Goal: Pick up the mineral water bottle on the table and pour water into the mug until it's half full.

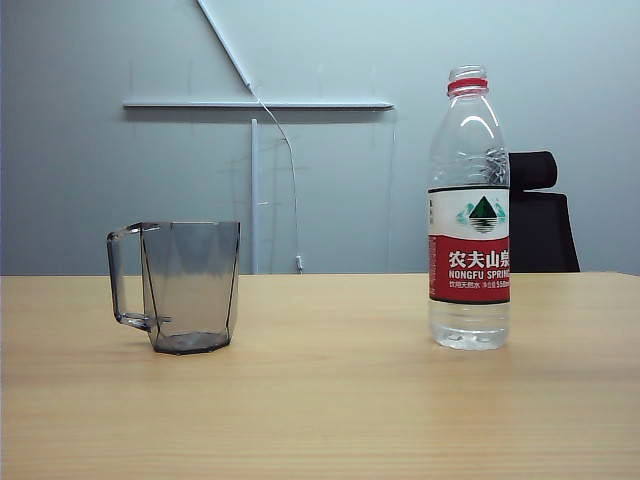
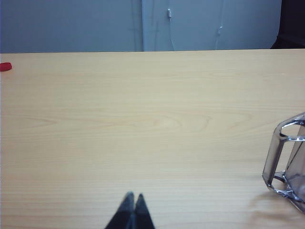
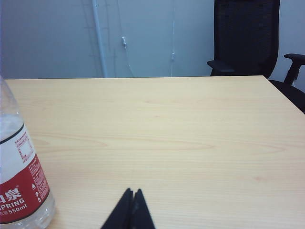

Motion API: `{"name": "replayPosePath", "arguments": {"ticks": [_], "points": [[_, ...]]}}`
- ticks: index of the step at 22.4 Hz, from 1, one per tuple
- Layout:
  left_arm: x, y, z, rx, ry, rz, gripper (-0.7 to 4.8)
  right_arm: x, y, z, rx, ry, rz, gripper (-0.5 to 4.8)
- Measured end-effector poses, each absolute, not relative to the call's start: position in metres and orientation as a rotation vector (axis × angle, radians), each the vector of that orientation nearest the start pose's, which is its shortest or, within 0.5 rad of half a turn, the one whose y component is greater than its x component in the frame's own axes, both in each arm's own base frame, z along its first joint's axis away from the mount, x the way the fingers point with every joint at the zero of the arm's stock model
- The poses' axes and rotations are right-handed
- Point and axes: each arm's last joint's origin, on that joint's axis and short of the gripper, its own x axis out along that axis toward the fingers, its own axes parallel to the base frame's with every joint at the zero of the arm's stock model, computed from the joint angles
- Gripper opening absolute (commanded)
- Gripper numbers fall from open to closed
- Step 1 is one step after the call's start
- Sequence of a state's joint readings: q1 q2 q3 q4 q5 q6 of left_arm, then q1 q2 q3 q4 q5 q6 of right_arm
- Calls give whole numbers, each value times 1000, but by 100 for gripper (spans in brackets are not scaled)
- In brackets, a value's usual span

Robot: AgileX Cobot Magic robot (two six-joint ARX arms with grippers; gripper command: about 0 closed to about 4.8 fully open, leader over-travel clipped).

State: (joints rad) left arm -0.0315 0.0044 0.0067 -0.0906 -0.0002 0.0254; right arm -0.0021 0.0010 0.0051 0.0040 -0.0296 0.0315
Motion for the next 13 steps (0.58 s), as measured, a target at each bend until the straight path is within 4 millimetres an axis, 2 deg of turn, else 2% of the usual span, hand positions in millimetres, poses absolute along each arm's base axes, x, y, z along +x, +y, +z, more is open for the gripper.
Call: {"name": "replayPosePath", "arguments": {"ticks": [11, 13], "points": [[97, -6, 157, 29, 88, -65, -2, 97, 1, 165, 40, -6, 28, -6], [96, -16, 157, 33, 86, -158, -2, 97, 1, 165, 145, -5, 29, 1]]}}
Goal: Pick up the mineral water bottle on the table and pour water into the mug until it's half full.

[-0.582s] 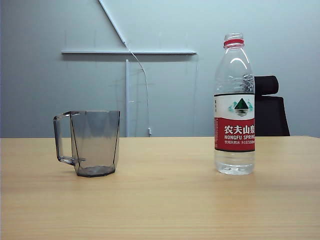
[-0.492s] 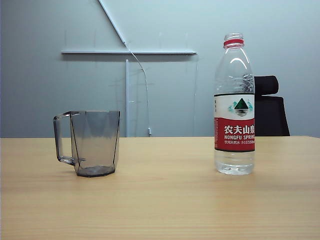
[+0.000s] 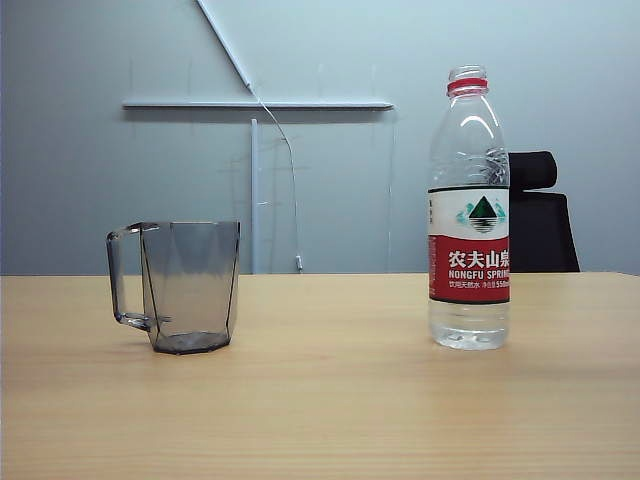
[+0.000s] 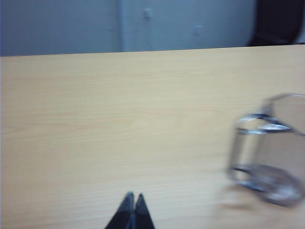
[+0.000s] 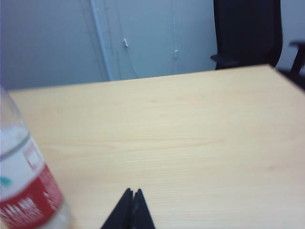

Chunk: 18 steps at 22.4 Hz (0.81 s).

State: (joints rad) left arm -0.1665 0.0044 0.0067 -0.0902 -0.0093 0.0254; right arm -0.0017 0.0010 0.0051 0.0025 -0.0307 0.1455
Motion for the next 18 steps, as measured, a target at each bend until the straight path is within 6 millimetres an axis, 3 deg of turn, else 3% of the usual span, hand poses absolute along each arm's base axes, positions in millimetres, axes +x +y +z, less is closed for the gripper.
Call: {"name": "replayPosePath", "arguments": {"ticks": [3, 8, 10, 11, 12, 14, 15, 18], "points": [[92, -33, 157, 41, 83, -339, -2, 97, 2, 166, 282, -4, 92, 1], [79, -60, 154, 62, 105, -650, -2, 95, 12, 168, 305, 24, 376, 23], [77, -65, 152, 77, 137, -702, -2, 94, 18, 167, 309, 56, 427, 99], [77, -66, 151, 81, 144, -712, -2, 93, 20, 168, 317, 102, 415, 182], [77, -66, 150, 83, 150, -711, -2, 91, 22, 171, 322, 155, 388, 217], [77, -66, 150, 83, 150, -707, -2, 90, 30, 178, 304, 145, 422, 402], [77, -66, 150, 83, 150, -707, -2, 90, 36, 181, 281, 121, 450, 463], [77, -66, 150, 83, 151, -707, -2, 95, 49, 180, 179, 127, 467, 479]]}}
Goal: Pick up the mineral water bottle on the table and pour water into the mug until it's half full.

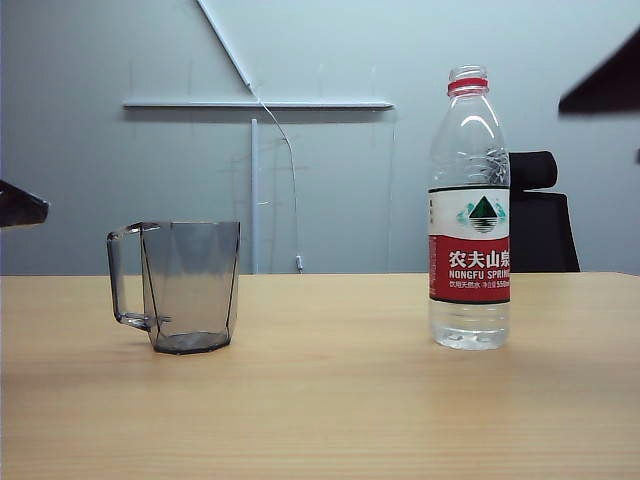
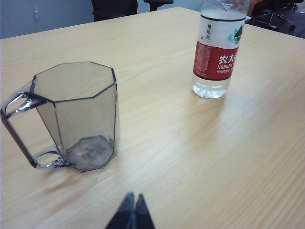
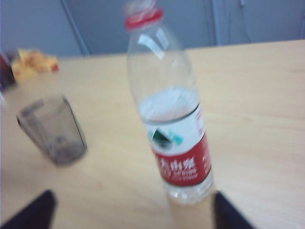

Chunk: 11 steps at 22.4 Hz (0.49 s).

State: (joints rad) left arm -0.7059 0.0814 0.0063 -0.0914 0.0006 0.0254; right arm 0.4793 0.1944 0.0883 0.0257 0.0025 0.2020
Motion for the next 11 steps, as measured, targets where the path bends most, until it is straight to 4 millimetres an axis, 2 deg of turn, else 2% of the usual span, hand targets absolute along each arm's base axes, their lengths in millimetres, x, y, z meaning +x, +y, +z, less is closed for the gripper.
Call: {"name": "replayPosePath", "arguments": {"ticks": [4, 8, 11], "points": [[77, -66, 150, 83, 150, -707, -2, 109, 70, 170, 33, 189, 467, 479], [77, -66, 150, 83, 150, -707, -2, 136, 77, 160, 18, 186, 340, 479], [77, -66, 150, 83, 150, -707, -2, 156, 84, 148, 36, 165, 367, 479]]}}
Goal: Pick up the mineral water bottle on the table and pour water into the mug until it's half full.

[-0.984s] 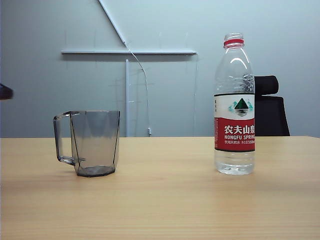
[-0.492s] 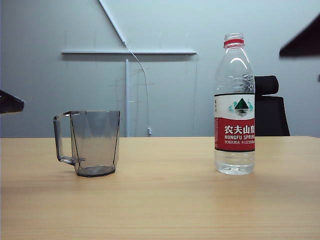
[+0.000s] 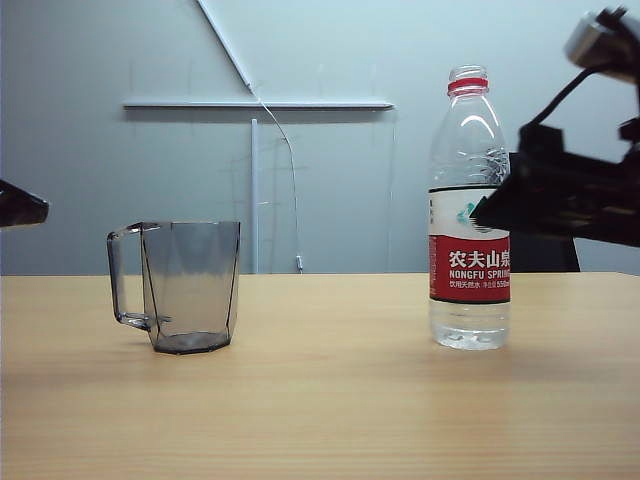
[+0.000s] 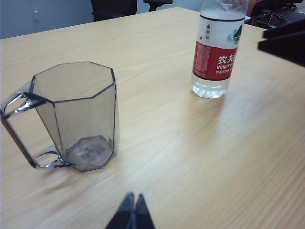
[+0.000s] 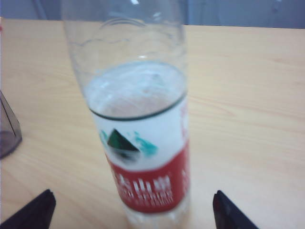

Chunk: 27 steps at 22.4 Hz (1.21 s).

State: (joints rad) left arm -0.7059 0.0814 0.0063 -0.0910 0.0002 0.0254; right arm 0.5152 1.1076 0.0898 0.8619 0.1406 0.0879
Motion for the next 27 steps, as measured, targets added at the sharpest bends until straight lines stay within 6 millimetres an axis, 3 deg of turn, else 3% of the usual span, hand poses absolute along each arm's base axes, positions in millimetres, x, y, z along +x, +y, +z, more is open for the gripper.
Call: {"name": "replayPosePath", "arguments": {"ticks": [14, 23, 27], "points": [[77, -66, 151, 83, 150, -707, -2, 208, 109, 123, 63, 82, 342, 479], [77, -66, 150, 83, 150, -707, -2, 227, 119, 134, 78, 40, 345, 479], [77, -66, 150, 83, 150, -707, -2, 227, 119, 133, 77, 45, 344, 343]]}}
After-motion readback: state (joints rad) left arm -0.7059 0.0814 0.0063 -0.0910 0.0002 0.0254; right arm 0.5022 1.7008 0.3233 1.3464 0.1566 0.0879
